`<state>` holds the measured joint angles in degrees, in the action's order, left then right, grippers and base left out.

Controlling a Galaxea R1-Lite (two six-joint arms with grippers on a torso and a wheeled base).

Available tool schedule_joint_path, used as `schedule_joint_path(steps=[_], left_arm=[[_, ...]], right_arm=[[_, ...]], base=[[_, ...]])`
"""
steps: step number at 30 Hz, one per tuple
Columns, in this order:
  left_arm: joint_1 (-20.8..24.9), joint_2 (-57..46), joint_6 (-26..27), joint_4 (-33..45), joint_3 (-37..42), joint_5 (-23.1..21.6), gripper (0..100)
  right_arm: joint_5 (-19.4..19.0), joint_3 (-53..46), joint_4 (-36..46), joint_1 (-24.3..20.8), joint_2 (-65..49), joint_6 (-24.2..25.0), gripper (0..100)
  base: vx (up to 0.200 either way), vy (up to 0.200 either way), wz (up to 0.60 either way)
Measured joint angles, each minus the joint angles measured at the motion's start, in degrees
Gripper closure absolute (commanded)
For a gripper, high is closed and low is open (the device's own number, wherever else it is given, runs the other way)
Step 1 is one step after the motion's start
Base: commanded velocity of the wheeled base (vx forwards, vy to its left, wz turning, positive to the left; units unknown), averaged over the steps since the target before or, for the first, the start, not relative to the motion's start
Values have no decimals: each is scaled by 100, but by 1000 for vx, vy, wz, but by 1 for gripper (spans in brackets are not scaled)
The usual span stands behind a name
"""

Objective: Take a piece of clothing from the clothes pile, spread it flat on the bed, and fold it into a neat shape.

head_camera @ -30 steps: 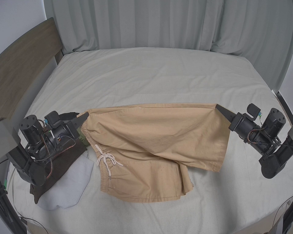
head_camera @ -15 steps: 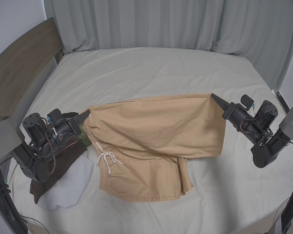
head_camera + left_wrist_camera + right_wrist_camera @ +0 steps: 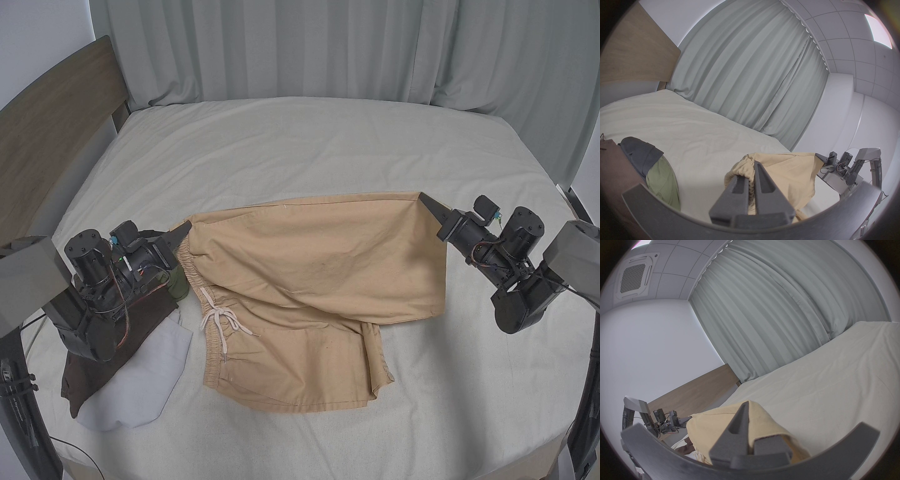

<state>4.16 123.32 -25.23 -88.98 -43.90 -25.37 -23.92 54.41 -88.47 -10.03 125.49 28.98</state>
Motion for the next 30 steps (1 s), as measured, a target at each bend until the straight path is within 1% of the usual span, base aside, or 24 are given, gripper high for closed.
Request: schedule_joint_path(steps=[3, 8, 14, 23, 30], left_arm=[[9, 168, -35, 0, -169, 50, 100], [28, 460, -255, 0, -497, 161, 100], [27, 783, -339, -2, -872, 206, 100], [57, 1113, -820, 0, -1362, 290, 100], [59, 1345, -950, 0, -1626, 325, 100]], right_arm=[[-5, 218, 4, 22, 207, 2, 100], [-5, 546, 6, 63, 522, 4, 100], [-6, 992, 44, 124, 861, 11, 100], [-6, 1631, 411, 185, 1291, 28, 100], [-5, 2018, 639, 185, 1538, 28, 100]], base=[[0, 0, 0], [0, 0, 0], [0, 0, 0], [0, 0, 0], [0, 0, 0]])
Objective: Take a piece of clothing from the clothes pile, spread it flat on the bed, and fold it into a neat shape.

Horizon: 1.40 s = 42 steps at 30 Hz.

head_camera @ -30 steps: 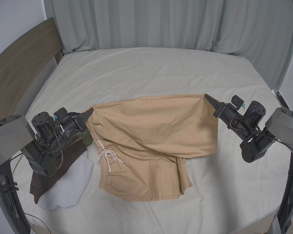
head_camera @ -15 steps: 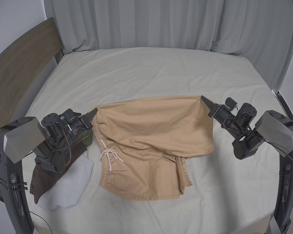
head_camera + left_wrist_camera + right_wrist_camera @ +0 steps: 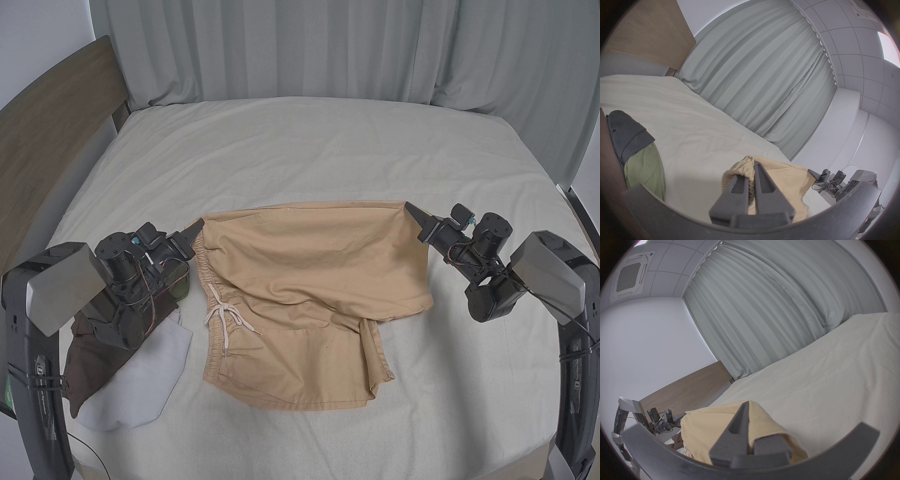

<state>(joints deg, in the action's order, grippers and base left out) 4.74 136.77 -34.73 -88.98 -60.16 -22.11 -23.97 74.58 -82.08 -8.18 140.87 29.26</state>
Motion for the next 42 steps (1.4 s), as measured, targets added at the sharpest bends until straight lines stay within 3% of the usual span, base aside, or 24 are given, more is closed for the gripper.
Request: schedule_joint_path(steps=[26, 27, 28, 35, 42], left_arm=[[-43, 246, -229, 0, -299, 2, 100], [-43, 249, -229, 2, -307, 2, 100], [-45, 249, -229, 0, -315, 6, 0], [-23, 251, -285, 2, -334, -5, 0], [32, 295, -312, 13, -323, -5, 0]], right_arm=[[5, 984, 607, -11, 249, 0, 100], [2, 1014, 613, -11, 256, 0, 0], [13, 1047, 624, -11, 265, 2, 0], [55, 1252, 689, 17, 334, 2, 0], [77, 636, 591, 48, 218, -4, 0]], base=[[0, 0, 0], [0, 0, 0], [0, 0, 0], [0, 0, 0], [0, 0, 0]])
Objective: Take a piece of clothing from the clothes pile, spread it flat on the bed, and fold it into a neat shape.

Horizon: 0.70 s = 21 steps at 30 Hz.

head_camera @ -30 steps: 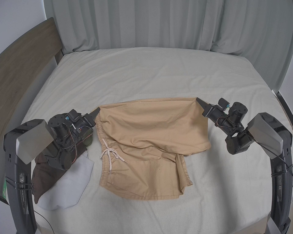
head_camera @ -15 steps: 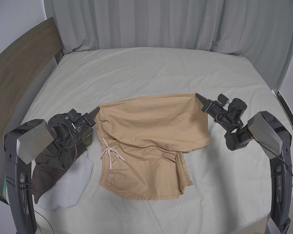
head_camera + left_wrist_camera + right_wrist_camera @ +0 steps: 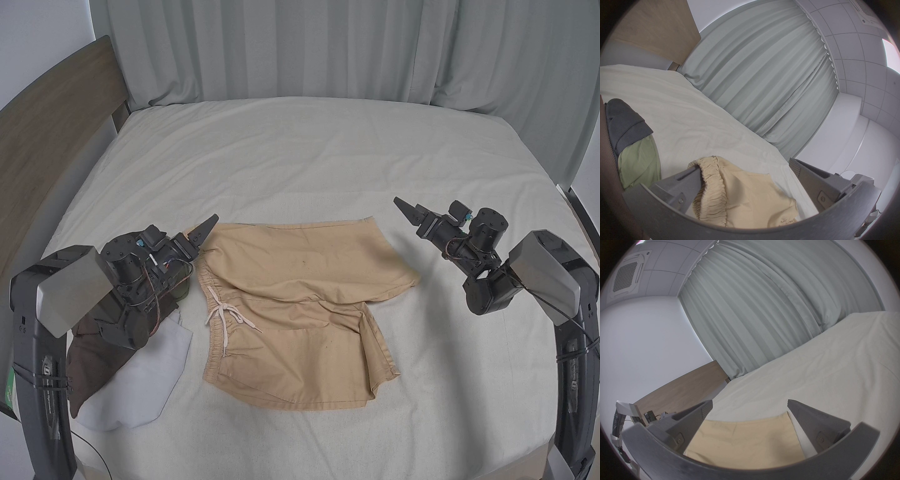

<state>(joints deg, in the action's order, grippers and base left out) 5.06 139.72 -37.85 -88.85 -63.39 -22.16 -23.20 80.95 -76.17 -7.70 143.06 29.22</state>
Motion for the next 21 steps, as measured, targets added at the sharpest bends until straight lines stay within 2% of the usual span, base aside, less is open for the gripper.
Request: schedule_joint_path(steps=[7, 11, 21], left_arm=[[-5, 11, 9, 16, 149, 13, 0], [-33, -88, 74, 13, 502, 5, 0], [-243, -1019, 835, 5, 2544, -362, 0]], right_arm=[[0, -1075, -400, -41, -334, -10, 0], [0, -1909, -657, -98, -592, -13, 0], [10, -4211, -1120, -340, -1418, -21, 0]], base=[[0, 0, 0], [0, 0, 0], [0, 0, 0]])
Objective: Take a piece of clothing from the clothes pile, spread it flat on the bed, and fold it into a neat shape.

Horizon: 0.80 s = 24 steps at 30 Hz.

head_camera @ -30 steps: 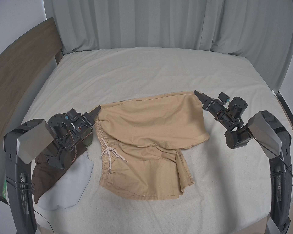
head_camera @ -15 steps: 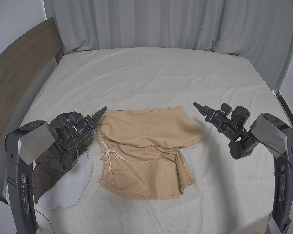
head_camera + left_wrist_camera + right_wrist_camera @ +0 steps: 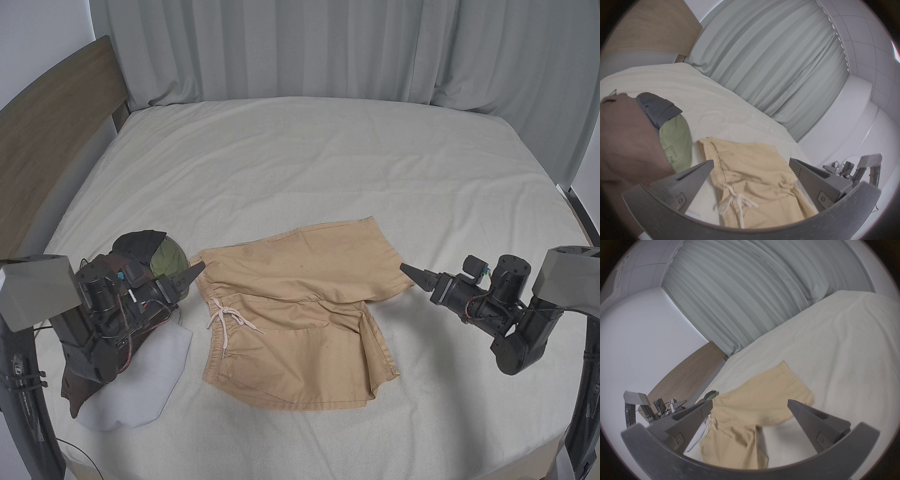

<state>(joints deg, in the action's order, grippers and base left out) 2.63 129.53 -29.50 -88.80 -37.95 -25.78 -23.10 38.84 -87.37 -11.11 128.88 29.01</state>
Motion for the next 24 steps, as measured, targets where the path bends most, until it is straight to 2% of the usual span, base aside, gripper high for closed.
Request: schedule_joint_path(steps=[4, 9, 15, 24], left_arm=[[-101, -613, 408, -5, 868, -443, 0], [-169, -1298, 884, -5, 1510, -1013, 0], [-184, -1682, 1161, -5, 1790, -1187, 0], [-178, -1977, 1237, -5, 1833, -1258, 0]], right_arm=[[6, -770, -49, -118, -357, 10, 0], [189, -1330, -93, -328, -661, 11, 0], [274, -1470, -106, -477, -772, 21, 0], [274, -1538, -104, -571, -770, 18, 0]], base=[[0, 0, 0], [0, 0, 0], [0, 0, 0], [0, 0, 0]])
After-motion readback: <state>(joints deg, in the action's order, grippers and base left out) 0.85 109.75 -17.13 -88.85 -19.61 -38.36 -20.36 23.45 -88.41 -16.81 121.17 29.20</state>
